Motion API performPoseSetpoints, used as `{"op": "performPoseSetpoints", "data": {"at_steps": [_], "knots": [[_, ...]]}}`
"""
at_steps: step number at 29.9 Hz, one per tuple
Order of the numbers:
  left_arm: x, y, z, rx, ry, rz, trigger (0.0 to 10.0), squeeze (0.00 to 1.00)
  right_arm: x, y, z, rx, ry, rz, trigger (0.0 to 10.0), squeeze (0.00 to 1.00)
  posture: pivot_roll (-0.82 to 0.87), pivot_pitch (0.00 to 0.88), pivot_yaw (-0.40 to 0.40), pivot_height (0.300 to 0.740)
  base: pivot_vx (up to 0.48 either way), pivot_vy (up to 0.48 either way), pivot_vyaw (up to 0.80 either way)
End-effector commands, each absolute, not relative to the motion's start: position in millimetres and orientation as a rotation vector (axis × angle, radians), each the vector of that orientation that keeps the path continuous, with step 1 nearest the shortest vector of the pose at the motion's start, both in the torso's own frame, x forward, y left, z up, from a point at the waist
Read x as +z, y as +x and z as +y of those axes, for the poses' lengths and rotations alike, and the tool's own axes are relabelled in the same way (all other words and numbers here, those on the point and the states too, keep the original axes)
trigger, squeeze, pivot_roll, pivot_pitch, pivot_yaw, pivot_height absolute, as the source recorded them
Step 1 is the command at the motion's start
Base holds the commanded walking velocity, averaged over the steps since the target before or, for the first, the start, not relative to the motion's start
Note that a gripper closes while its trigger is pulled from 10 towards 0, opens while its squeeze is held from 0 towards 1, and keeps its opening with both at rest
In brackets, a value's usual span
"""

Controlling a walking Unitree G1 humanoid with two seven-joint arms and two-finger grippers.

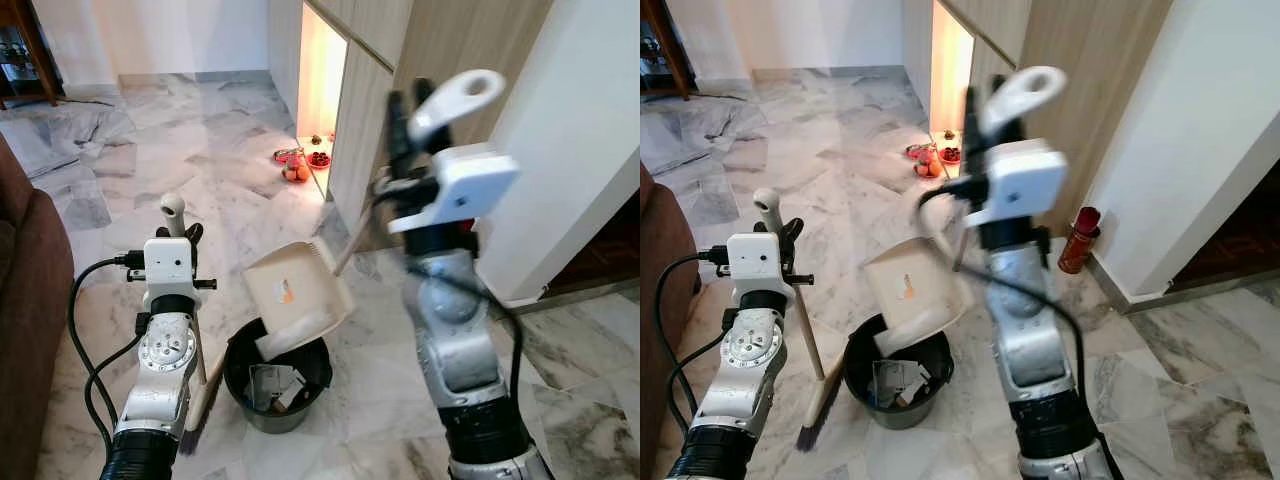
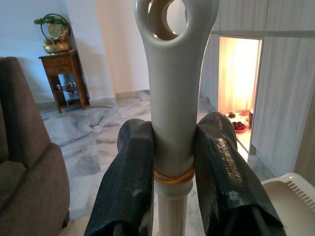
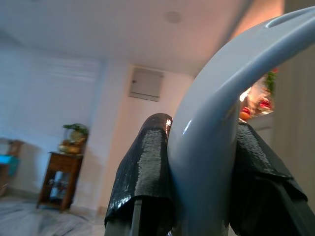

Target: Sweep floor

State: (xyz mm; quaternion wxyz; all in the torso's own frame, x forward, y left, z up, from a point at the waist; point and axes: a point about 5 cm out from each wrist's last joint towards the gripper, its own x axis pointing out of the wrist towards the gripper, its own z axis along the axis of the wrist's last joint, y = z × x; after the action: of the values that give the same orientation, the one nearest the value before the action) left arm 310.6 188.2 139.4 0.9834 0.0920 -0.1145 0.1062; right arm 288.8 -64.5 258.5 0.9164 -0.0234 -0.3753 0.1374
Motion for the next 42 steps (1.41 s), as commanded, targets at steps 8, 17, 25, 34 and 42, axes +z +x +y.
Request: {"op": "performPoseSetpoints", "data": {"at_steps": [8,17,25,34,42], "knots": [[150,311,185,0.207,0.184,-0.287,10.0,0.0,274,261,-45,0.408,-0.058,-0.921,10.0,0.0,0.05,0.013,-0.083,0.74,0.0,0.0,0.0],[150,311,185,0.207,0.183,-0.287,10.0,0.0,276,247,-27,0.494,-0.171,-1.008,10.0,0.0,0.05,0.013,-0.082,0.74,0.0,0.0,0.0],[150,311,185,0.205,0.182,-0.286,10.0,0.0,275,245,-25,0.505,-0.201,-1.022,10.0,0.0,0.05,0.014,-0.084,0.74,0.0,0.0,0.0],[149,311,184,0.205,0.179,-0.287,10.0,0.0,275,242,-20,0.527,-0.26,-1.052,10.0,0.0,0.05,0.012,-0.086,0.74,0.0,0.0,0.0],[149,311,184,0.204,0.178,-0.287,10.0,0.0,275,239,-14,0.557,-0.294,-1.067,10.0,0.0,0.05,0.01,-0.088,0.74,0.0,0.0,0.0]]}}
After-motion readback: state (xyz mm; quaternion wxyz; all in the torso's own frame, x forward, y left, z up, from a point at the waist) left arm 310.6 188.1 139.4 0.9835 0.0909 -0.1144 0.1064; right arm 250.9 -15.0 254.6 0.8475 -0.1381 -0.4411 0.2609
